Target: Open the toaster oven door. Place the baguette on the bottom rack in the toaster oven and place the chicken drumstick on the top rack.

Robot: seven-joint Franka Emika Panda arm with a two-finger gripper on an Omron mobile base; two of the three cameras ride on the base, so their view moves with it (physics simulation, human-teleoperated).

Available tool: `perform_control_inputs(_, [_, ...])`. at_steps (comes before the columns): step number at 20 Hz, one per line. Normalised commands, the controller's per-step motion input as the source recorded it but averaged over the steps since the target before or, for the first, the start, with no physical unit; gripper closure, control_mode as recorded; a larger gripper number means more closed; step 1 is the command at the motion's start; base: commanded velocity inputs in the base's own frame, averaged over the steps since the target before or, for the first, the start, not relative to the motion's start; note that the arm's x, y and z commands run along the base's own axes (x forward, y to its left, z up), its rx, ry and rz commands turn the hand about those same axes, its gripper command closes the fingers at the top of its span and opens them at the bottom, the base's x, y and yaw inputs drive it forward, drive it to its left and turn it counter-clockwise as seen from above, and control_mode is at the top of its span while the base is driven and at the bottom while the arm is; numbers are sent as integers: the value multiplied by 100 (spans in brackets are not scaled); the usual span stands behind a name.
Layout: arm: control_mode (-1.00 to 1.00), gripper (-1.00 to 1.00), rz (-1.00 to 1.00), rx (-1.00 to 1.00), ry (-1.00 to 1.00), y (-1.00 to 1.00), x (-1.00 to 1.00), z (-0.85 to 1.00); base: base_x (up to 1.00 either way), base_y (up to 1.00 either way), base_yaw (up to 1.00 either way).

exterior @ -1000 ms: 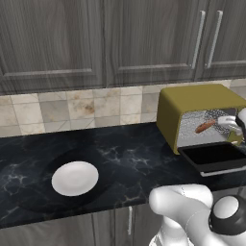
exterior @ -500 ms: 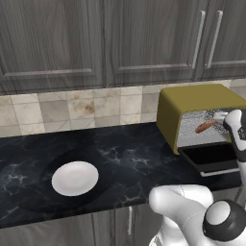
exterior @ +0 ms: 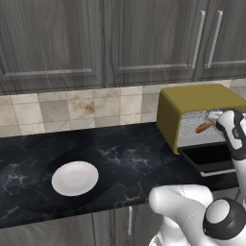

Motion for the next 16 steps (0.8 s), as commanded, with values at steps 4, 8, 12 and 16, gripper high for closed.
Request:
perform_control_inputs(4, [-100,-100,3,0,0,-9,7,0,0,0,0])
perform_control_inputs(8, [-100,-100,2,0,-9,-17,-1,1,0,0,0])
perform_control_inputs(12, [-100,-100,0,1,-14,-10,-1,-3,0,0,0])
perform_control_inputs(16, [-100,-100,-2,0,0,1,13,-9,0,0,0])
